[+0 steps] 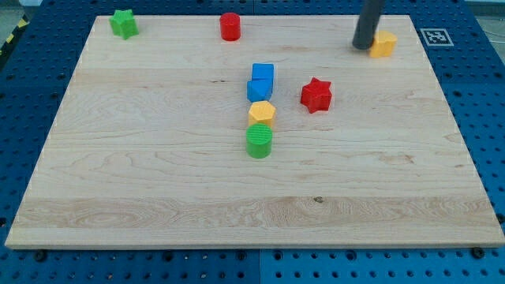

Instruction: Slide the yellow heart to the top right corner

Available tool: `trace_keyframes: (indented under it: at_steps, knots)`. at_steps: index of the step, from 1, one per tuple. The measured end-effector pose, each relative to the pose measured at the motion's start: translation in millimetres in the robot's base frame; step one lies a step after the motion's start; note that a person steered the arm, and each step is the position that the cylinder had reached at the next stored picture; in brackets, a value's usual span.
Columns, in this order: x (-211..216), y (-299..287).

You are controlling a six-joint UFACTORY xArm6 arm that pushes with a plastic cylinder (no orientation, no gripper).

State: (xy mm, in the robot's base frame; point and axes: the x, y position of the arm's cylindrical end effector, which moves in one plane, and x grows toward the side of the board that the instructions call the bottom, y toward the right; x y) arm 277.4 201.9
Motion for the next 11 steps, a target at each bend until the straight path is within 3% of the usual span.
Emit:
trace_keyframes:
  at_steps: [3, 4, 6, 11]
  knots:
    - [61.4, 7.7]
    - [67.1, 39.9]
    - [13.3, 31.5]
    - [-39.9, 32.8]
